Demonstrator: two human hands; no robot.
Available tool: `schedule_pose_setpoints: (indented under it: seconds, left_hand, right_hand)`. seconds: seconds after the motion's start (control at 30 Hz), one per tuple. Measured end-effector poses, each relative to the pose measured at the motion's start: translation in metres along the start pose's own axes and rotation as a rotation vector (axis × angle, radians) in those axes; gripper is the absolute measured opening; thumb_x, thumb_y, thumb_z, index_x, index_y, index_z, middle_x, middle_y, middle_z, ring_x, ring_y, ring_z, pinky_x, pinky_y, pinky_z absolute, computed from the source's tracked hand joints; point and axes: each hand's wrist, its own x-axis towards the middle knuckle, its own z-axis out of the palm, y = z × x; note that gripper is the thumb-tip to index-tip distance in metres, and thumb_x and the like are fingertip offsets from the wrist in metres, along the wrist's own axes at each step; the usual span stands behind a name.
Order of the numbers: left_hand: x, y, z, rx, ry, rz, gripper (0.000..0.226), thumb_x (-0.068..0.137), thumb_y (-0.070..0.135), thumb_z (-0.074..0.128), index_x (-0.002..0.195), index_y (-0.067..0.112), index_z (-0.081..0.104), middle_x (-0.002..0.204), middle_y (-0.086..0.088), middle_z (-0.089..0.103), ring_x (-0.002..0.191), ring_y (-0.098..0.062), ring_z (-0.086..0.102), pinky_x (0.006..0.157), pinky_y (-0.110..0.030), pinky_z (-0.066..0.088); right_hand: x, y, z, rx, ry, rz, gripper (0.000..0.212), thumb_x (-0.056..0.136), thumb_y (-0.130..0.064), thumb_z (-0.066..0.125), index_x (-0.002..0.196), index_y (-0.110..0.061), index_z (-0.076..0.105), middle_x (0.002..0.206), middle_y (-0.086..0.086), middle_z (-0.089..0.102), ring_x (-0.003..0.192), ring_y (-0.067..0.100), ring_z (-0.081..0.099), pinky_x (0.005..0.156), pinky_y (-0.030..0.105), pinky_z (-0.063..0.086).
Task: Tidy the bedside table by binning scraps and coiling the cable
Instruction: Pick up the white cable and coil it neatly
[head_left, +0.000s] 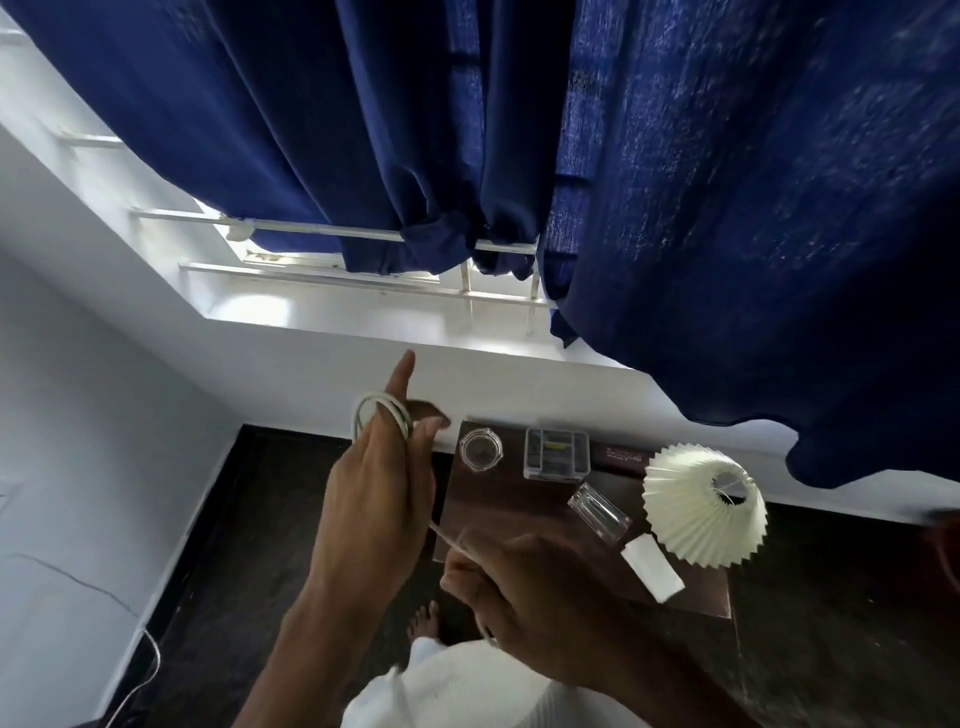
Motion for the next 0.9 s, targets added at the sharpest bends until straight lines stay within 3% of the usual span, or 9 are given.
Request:
schedule_pose_setpoints:
  seconds: [0.07, 0.17, 0.27, 0.4, 0.5, 0.63, 0.77, 0.83, 0.9]
  left_hand:
    - [-0.004, -0.022, 0.001, 0.206, -0.097, 0.007, 0.039, 0.109, 0.033, 0.032, 0.119, 0.003, 0.054, 0.102, -0.013, 0.072, 0.067, -0.006, 0.07, 0.053, -0.022, 0.057]
    - [-0.015, -0.04, 0.0, 0.355, -0.177, 0.027, 0.038, 0.106, 0.044, 0.028, 0.085, 0.02, 0.048, 0.067, 0.004, 0.061, 0.05, -0.013, 0.057, 0.044, -0.033, 0.046]
    - [-0.032, -0.035, 0.0, 0.094, -0.294, -0.103, 0.06, 0.103, 0.059, 0.021, 0.073, 0.022, 0.057, 0.058, 0.007, 0.05, 0.052, -0.013, 0.054, 0.052, -0.027, 0.04]
    - [-0.044, -0.001, -0.003, -0.479, -0.622, -0.306, 0.056, 0.1, 0.058, 0.035, 0.062, 0.026, 0.061, 0.058, 0.004, 0.054, 0.053, -0.009, 0.048, 0.057, -0.029, 0.041]
    - [-0.036, 0.02, -0.018, -0.698, -0.575, -0.356, 0.05, 0.098, 0.055, 0.039, 0.059, 0.026, 0.054, 0.056, 0.01, 0.046, 0.051, -0.006, 0.038, 0.054, -0.018, 0.033]
    - [-0.016, 0.02, -0.049, -0.687, -0.477, -0.253, 0.055, 0.1, 0.049, 0.037, 0.054, 0.02, 0.046, 0.05, 0.011, 0.037, 0.046, -0.004, 0.031, 0.05, -0.012, 0.03]
    - [-0.007, 0.003, -0.069, -0.607, -0.449, -0.203, 0.065, 0.104, 0.052, 0.038, 0.05, 0.016, 0.035, 0.048, 0.012, 0.031, 0.043, -0.002, 0.026, 0.048, -0.011, 0.029]
    - [-0.001, -0.011, -0.078, -0.547, -0.435, -0.193, 0.063, 0.105, 0.042, 0.043, 0.05, 0.013, 0.03, 0.049, 0.014, 0.027, 0.042, 0.0, 0.022, 0.045, -0.011, 0.025]
    - [0.008, -0.025, -0.087, -0.305, -0.421, -0.079, 0.054, 0.103, 0.039, 0.045, 0.053, 0.022, 0.03, 0.048, 0.018, 0.027, 0.04, 0.001, 0.022, 0.045, -0.012, 0.023]
  right_hand:
    - [0.003, 0.005, -0.007, -0.054, 0.038, 0.005, 0.023, 0.1, -0.05, 0.041, 0.1, -0.03, 0.053, 0.079, -0.007, 0.065, 0.072, 0.011, 0.062, 0.067, 0.031, 0.048]
    - [0.013, 0.015, -0.032, -0.065, 0.066, 0.01, 0.024, 0.1, -0.048, 0.046, 0.092, -0.03, 0.062, 0.074, -0.016, 0.055, 0.065, 0.002, 0.056, 0.061, 0.018, 0.045]
    - [0.027, 0.021, -0.062, -0.192, 0.096, -0.094, 0.025, 0.094, -0.048, 0.057, 0.087, -0.026, 0.068, 0.077, -0.014, 0.061, 0.067, 0.0, 0.053, 0.063, 0.011, 0.038]
    - [0.046, 0.028, -0.078, -0.275, 0.16, -0.203, 0.012, 0.089, -0.034, 0.071, 0.082, -0.025, 0.069, 0.077, -0.011, 0.061, 0.074, 0.006, 0.05, 0.063, 0.025, 0.045]
    - [0.055, 0.033, -0.065, -0.088, 0.146, -0.175, 0.019, 0.088, -0.045, 0.066, 0.081, -0.027, 0.068, 0.077, -0.015, 0.059, 0.078, 0.006, 0.052, 0.066, 0.03, 0.047]
    - [0.048, 0.031, -0.038, 0.158, 0.063, -0.027, 0.022, 0.079, -0.059, 0.064, 0.073, -0.039, 0.058, 0.084, -0.014, 0.057, 0.088, 0.006, 0.056, 0.074, 0.03, 0.049]
    - [0.038, 0.03, -0.037, 0.545, -0.171, 0.094, 0.015, 0.077, -0.047, 0.074, 0.073, -0.034, 0.067, 0.115, -0.02, 0.061, 0.111, 0.006, 0.063, 0.088, 0.021, 0.052]
    - [0.033, 0.029, -0.04, 0.696, -0.33, 0.069, 0.007, 0.083, -0.03, 0.073, 0.078, -0.036, 0.07, 0.12, -0.014, 0.065, 0.115, 0.009, 0.064, 0.093, 0.028, 0.053]
    - [0.027, 0.033, -0.04, 0.889, -0.381, 0.029, 0.009, 0.089, -0.022, 0.066, 0.09, -0.029, 0.073, 0.117, 0.001, 0.067, 0.113, 0.019, 0.064, 0.099, 0.041, 0.052]
